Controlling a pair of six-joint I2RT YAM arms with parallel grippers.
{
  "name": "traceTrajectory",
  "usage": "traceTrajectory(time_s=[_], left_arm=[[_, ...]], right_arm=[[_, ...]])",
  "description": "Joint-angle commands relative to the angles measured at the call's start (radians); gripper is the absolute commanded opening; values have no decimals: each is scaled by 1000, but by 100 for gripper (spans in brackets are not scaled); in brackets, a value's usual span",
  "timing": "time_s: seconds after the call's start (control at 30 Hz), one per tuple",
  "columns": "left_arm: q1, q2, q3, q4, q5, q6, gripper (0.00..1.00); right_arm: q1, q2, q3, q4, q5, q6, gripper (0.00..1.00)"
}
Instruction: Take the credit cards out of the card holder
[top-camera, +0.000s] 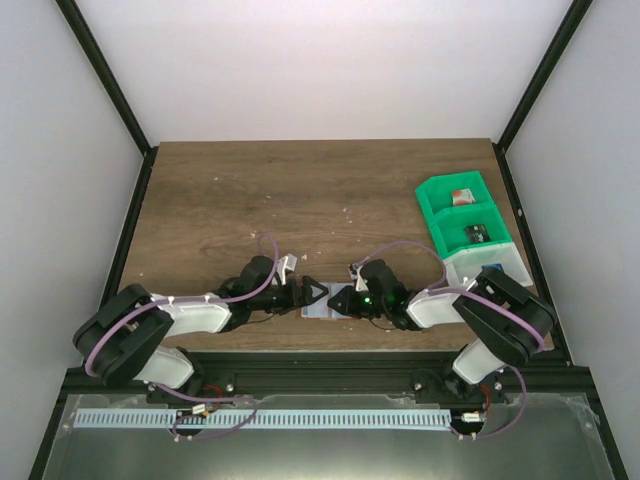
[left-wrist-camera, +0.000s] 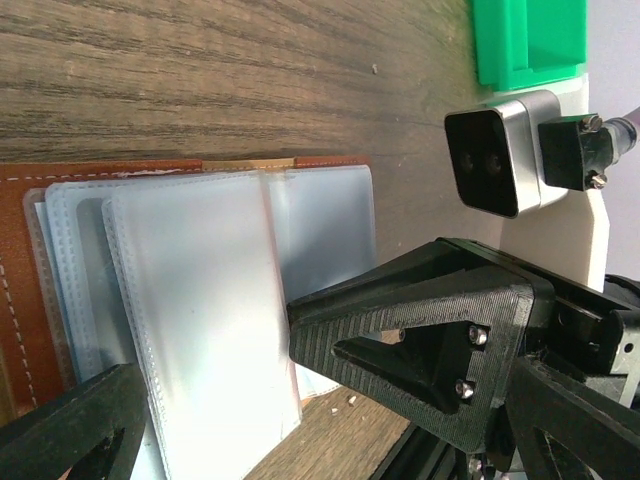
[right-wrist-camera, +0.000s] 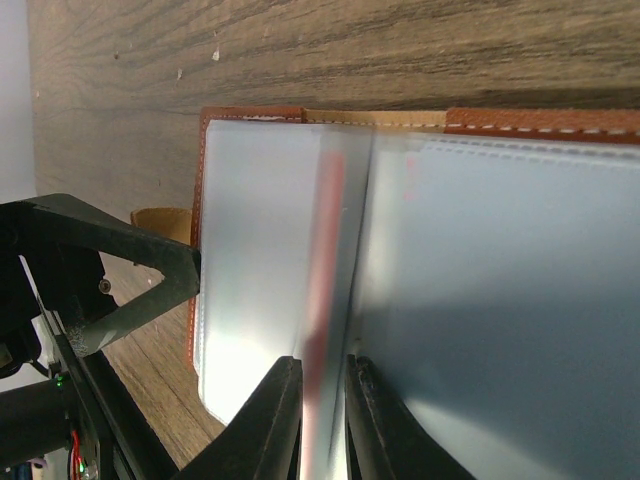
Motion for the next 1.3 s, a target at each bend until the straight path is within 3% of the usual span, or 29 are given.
traceTrajectory(time_s=[0.0, 0.53, 1.27], left_arm=[[-3, 23, 6, 18, 1, -1, 100], [-3, 33, -5, 151, 97, -77, 100], [-4, -7, 16, 143, 114, -91, 100]], right_arm=[[10, 12, -12, -3, -1, 3, 15], [11, 18, -12, 1, -7, 0, 15], [10, -86, -25, -25, 46, -8, 15]])
